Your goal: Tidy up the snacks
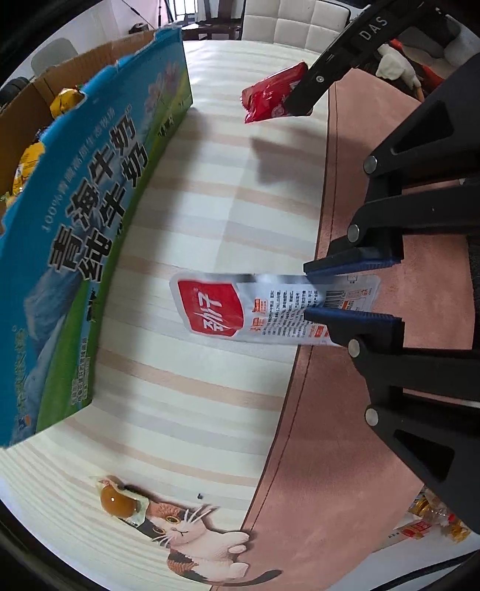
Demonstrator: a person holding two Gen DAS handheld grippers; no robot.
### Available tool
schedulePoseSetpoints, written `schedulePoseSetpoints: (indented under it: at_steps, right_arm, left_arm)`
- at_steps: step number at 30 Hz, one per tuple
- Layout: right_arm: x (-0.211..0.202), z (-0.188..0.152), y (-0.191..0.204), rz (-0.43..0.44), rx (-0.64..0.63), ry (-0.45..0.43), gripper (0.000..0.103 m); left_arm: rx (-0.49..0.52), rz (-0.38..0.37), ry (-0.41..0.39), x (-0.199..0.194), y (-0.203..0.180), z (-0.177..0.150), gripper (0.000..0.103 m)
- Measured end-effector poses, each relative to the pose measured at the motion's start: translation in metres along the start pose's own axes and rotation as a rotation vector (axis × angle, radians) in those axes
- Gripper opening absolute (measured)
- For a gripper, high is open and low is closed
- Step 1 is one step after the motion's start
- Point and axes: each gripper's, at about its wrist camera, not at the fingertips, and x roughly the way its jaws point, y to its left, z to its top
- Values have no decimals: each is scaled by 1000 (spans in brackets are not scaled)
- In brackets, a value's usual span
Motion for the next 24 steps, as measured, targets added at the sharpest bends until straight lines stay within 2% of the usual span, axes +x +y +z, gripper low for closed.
schedulePoseSetpoints:
  at_steps: [1,4,9,10,12,14,18,21,22,23,24]
  right_arm:
    - [-2,1,1,3,-4,-1,34]
    - [-6,2,6,12,-11,-7,34]
    - [-7,6,15,15,-33,-5,34]
    - [-6,7,16,15,-34,-5,34]
    - [-6,7,17,15,-34,-4,34]
    - [-5,6,17,17,-32,-1,34]
    - [-5,5,18,23,-31,1,34]
    - [-6,5,18,22,-27,-2,34]
    - [-5,5,17,24,-19,-2,34]
    - [-5,5,17,27,-15,0,34]
    - [-5,5,17,28,-11,0,34]
  left_arm:
    - [-3,-17,4,-3,3,-1,10]
    - [7,-2,-9,-14,-2,0,10]
    - [-18,-8,55,11,19,9,11]
    - [-45,-32,93,18,25,13,13]
    - [-86,-63,114,26,32,18,17]
    - [-87,-36,144,38,35,25,24]
    - [-71,-24,154,42,34,33,33]
    - [-36,-74,134,46,25,36,62]
    - [-35,-129,123,48,24,37,81]
    - [-40,-156,120,50,21,38,92]
    - [-36,-156,123,52,20,39,93]
